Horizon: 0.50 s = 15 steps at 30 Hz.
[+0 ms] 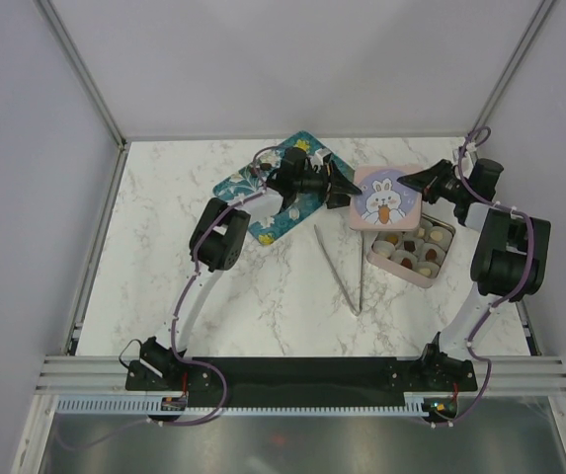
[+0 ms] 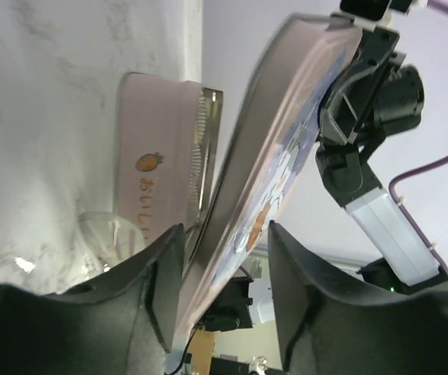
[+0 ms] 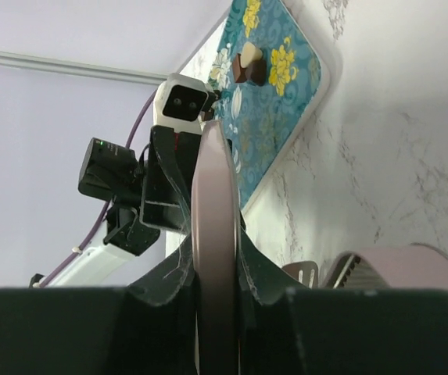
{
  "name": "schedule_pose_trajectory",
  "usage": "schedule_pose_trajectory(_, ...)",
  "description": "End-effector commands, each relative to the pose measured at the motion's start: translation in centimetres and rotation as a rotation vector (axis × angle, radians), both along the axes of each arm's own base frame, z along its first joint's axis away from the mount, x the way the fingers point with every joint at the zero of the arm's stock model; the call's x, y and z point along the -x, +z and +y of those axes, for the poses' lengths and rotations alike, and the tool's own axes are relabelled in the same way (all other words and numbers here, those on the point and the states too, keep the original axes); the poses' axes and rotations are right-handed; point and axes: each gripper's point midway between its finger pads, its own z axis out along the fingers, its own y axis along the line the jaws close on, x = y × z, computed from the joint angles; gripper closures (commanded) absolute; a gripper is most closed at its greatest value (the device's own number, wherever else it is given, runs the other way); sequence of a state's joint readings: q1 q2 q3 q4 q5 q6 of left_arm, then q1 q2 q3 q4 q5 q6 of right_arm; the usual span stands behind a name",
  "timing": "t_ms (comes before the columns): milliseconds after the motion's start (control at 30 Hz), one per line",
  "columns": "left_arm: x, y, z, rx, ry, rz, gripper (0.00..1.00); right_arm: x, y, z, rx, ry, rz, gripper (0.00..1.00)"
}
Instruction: Pack the chocolate
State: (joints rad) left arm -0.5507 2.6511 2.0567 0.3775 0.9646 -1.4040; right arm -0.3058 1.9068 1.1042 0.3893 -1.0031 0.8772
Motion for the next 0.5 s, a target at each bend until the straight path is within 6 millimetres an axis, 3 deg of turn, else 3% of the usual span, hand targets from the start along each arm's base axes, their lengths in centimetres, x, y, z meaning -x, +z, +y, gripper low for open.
schedule_pose_trajectory(0, -2.0, 4.9, 2.2, 0.005, 0.081, -0.137, 0.45, 0.4, 2.7, -0.6, 0.021, -0.045, -0.102, 1.0)
schedule_pose_trajectory(133, -4.2, 5.5, 4.4, -0.069, 0.171, -0.18, 0.37, 1.7, 1.8, -1.4, 0.014, -0.097, -0.07, 1.0)
schedule_pose_trajectory(200, -4.5, 6.0, 4.9, -0.086, 0.195, -0.195, 0.36, 2.3, 2.3, -1.8, -0.007, -0.117, -0.067, 1.0)
schedule_pose_trajectory(300, -4.3, 6.2, 5.1, -0.12, 0.208, -0.219, 0.35, 3.6, 2.4, -1.8, -0.022, -0.121, -0.068, 1.0)
schedule_pose_trajectory(467, -2.5, 6.2, 4.7, -0.124, 0.162, -0.228, 0.36, 5.1, 0.8, -3.2, 0.009, -0.158, -0.01, 1.0)
